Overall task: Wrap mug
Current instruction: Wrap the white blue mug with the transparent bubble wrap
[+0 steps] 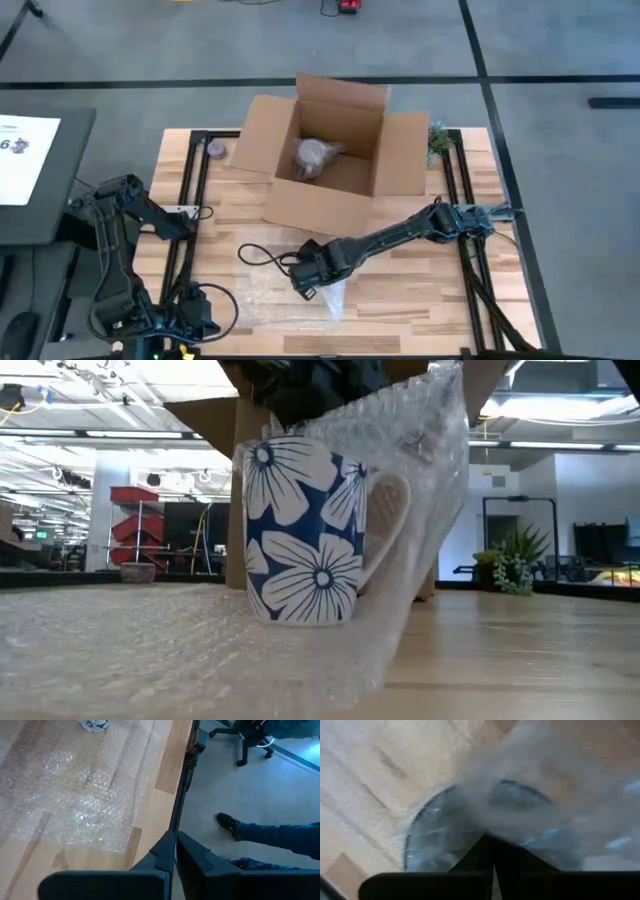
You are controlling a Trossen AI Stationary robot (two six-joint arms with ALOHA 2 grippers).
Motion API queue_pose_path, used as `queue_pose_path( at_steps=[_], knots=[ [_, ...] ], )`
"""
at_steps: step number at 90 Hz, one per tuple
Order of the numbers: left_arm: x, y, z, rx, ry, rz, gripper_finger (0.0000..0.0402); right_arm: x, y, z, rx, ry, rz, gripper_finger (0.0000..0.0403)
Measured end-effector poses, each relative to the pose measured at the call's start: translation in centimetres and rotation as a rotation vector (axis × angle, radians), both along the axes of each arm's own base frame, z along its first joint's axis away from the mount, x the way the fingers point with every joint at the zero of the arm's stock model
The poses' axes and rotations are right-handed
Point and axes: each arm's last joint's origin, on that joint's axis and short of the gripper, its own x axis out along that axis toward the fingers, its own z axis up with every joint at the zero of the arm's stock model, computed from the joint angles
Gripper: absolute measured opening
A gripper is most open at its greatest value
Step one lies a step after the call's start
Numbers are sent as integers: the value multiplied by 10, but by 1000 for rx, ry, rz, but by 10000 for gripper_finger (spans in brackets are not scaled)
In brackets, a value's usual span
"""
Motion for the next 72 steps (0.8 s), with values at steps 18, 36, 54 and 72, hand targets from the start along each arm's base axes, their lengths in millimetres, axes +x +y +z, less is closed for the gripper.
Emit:
queue_pose_path(
  at_steps=[18, 36, 54, 72],
  knots=[
    [0, 0, 0, 1, 0, 1, 0, -1, 0, -12, 41, 23, 27, 0],
    [0, 0, 0, 0, 1, 1, 0, 2, 3, 23, 74, -17, 83, 0],
    [0, 0, 0, -1, 2, 2, 0, 3, 4, 69, 99, -112, 148, 0],
    [0, 0, 0, -3, 2, 2, 0, -4, -7, 100, -43, -254, 47, 0]
  ],
)
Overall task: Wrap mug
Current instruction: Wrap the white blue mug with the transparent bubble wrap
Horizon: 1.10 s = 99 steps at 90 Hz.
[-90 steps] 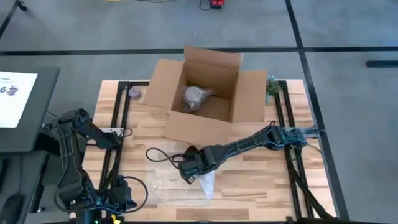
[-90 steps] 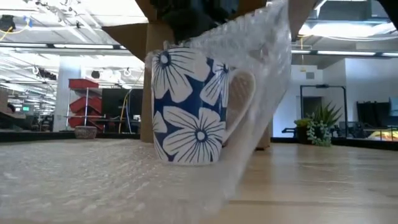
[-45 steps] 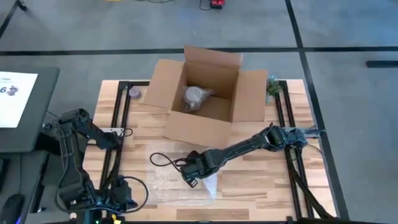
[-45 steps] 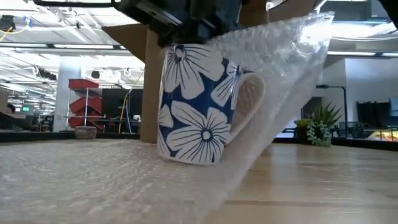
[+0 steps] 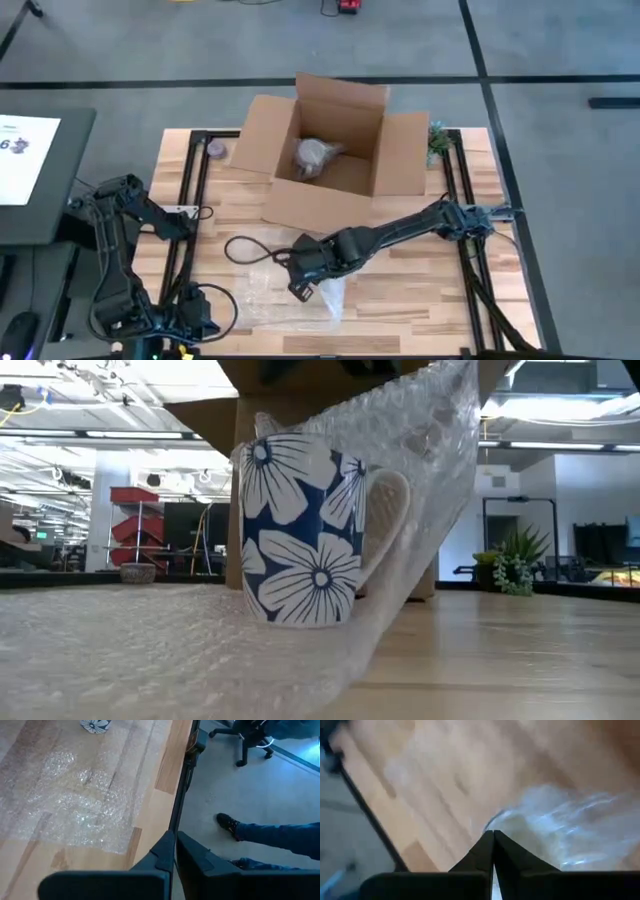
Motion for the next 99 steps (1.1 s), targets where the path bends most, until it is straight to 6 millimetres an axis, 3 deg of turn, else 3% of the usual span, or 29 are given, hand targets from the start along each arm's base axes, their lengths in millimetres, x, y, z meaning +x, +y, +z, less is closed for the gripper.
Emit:
queue_pose_path(
  at_steps=[16, 29, 36, 73, 99],
  knots=[
    [0, 0, 0, 1, 0, 0, 0, 3, -21, 1, -61, 4, -65, 0],
    [0, 0, 0, -1, 0, 0, 0, 12, -30, -17, -19, 71, -46, 0],
    [0, 0, 0, -2, 0, 0, 0, 17, -28, -28, 15, 98, -26, 0],
    [1, 0, 0, 1, -20, 5, 0, 11, 5, -50, 46, 201, 39, 0],
    [1, -1, 1, -4, -29, 8, 0, 24, 12, -102, 25, 304, 42, 0]
  ],
)
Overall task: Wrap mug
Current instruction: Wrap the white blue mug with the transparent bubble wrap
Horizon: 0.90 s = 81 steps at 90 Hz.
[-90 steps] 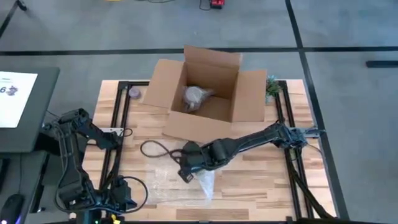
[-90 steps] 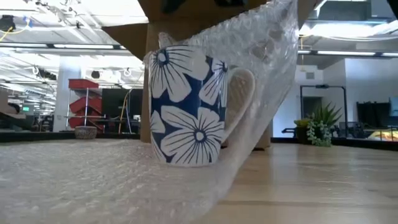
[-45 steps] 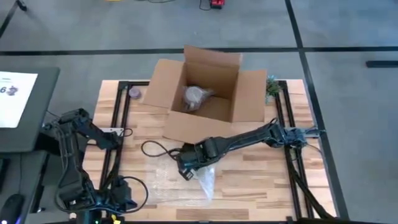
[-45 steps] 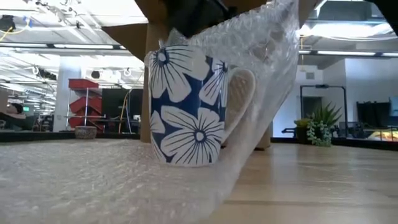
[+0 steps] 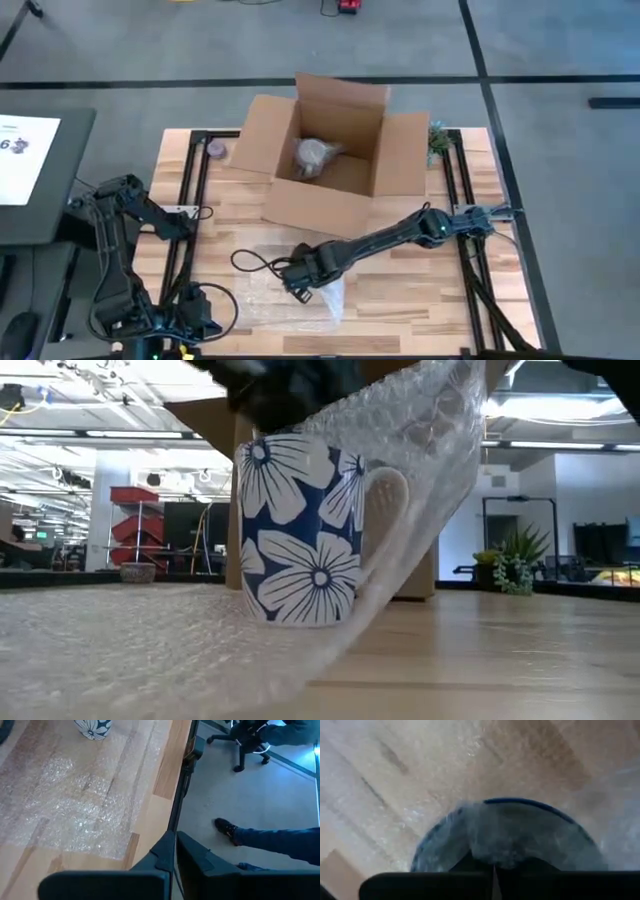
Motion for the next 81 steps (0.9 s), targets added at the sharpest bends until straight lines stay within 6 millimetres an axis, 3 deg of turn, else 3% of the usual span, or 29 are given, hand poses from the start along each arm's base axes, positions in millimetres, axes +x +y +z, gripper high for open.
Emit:
queue_pose_path(
  at_steps=[10, 19, 39, 55, 66, 81],
  knots=[
    [0, 0, 0, -3, -1, 0, 0, 0, 3, -6, 29, 22, 29, 0],
    [0, 0, 0, -2, -1, 0, 0, -5, 6, 4, 41, 22, 40, 0],
    [0, 0, 0, -3, -2, -1, 0, -21, 2, 57, 105, -57, 49, 0],
    [0, 0, 0, -4, -1, -1, 0, -27, -7, 78, 54, -116, -22, 0],
    [0, 0, 0, -4, -1, 0, 0, -25, -9, 76, -20, -143, -51, 0],
    [0, 0, 0, -4, -2, -1, 0, -10, -6, 39, -6, -75, -46, 0]
  ],
)
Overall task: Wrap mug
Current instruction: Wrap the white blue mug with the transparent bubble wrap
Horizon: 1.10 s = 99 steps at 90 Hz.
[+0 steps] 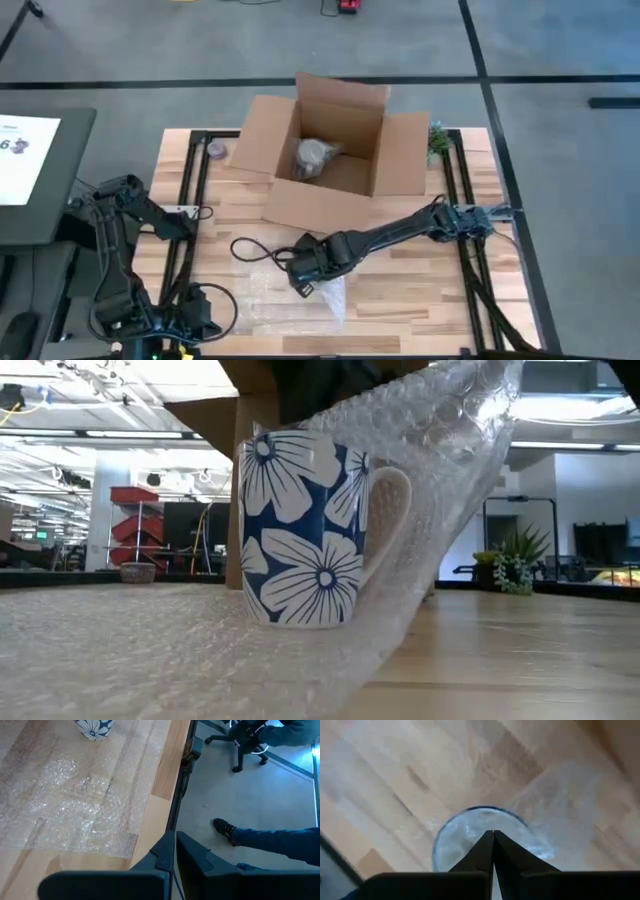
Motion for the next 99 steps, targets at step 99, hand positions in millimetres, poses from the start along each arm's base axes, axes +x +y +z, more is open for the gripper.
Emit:
queue_pose_path(
  at_steps=[99],
  knots=[
    [0, 0, 0, 14, -9, -10, 0, -35, 2, 48, 116, 63, -24, 80]
  ],
)
